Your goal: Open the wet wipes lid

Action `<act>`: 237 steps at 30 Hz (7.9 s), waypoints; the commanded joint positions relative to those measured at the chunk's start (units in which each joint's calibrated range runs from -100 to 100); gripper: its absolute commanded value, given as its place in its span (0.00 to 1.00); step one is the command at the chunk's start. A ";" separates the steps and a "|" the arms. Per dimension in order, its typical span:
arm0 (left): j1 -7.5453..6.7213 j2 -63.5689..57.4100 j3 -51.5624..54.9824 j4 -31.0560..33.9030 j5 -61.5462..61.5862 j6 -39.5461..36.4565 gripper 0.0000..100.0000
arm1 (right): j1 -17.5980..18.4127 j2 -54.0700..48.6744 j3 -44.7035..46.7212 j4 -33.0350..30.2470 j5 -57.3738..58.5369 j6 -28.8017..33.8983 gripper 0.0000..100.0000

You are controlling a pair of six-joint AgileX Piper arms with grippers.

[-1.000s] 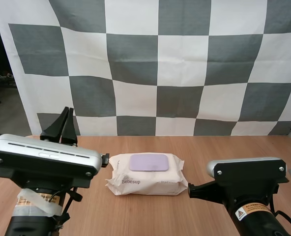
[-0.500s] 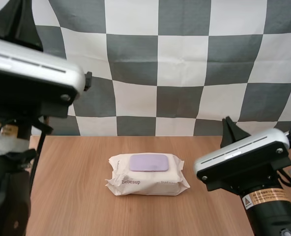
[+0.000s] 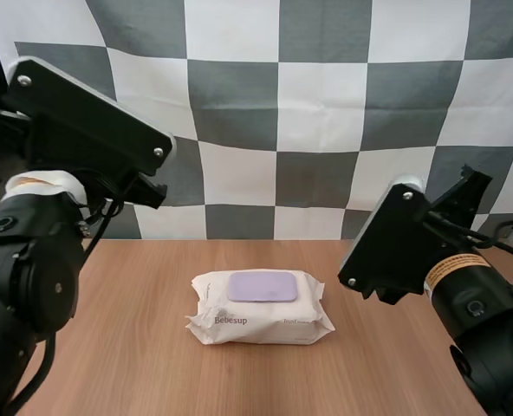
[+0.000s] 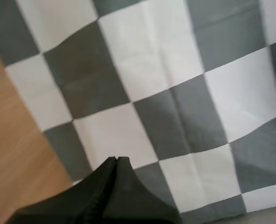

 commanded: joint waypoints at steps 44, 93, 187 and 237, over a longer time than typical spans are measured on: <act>16.51 42.14 -0.01 -50.52 84.62 52.25 0.07 | 10.21 18.91 -1.87 11.81 12.48 -3.05 0.00; 16.33 59.52 7.65 -63.17 82.76 72.24 0.75 | 22.01 39.61 -8.00 24.22 0.69 -3.42 0.54; 13.16 67.91 6.73 -61.69 82.03 72.24 0.00 | 23.56 48.18 -13.83 19.11 -1.43 -8.16 0.00; 13.25 51.43 6.73 -59.00 79.09 68.43 0.55 | 16.69 72.61 -30.92 22.32 -10.05 -8.16 0.00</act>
